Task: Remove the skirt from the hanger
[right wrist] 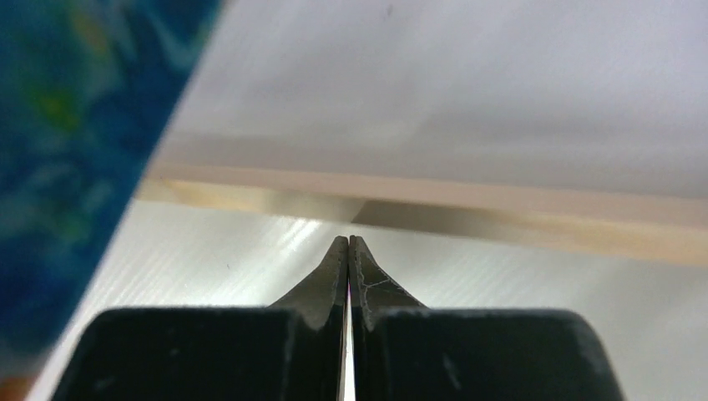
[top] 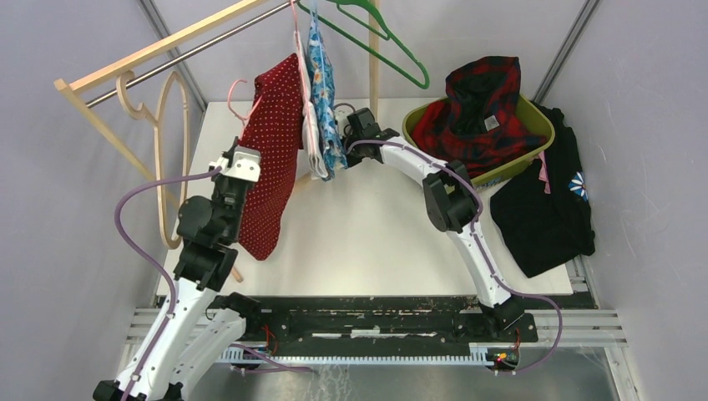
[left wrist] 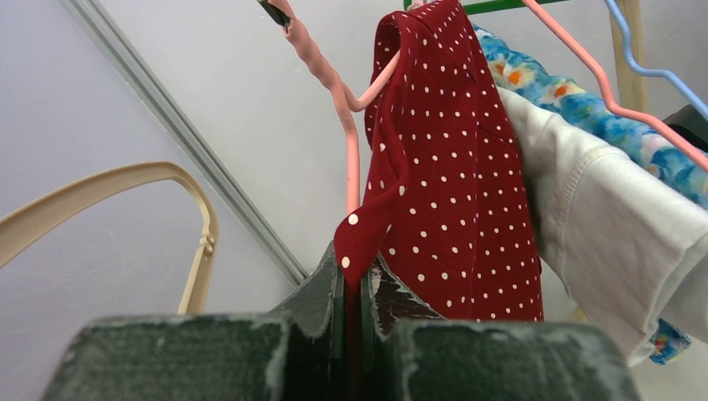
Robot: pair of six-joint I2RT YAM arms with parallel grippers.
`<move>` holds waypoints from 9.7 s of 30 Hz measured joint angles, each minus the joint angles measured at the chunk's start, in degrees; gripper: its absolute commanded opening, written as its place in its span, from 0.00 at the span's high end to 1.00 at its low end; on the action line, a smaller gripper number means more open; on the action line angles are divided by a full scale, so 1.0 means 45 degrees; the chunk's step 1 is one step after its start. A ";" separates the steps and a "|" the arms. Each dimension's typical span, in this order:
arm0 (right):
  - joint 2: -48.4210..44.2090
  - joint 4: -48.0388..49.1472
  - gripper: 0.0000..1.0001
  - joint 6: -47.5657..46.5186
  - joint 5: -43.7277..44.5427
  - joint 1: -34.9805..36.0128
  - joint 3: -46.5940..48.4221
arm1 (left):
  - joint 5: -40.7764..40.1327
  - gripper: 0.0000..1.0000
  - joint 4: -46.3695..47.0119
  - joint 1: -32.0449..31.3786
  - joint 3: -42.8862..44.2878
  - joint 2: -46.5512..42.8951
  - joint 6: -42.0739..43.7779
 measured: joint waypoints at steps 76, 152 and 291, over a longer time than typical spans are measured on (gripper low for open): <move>-1.5470 -0.2244 0.71 -0.4711 0.4391 -0.0053 -0.5678 | 1.2614 0.97 -0.9165 -0.0588 0.7762 0.6285 0.0000; -1.5159 -0.3803 1.00 -0.7563 0.0617 -0.0019 -0.8587 | 1.3406 0.61 -0.3342 -0.1496 0.8155 0.6557 -0.1661; -1.4173 0.1428 0.51 0.0194 0.3143 0.0180 -0.8077 | 0.6606 0.97 -0.8534 -0.3381 1.0705 0.9243 -0.3997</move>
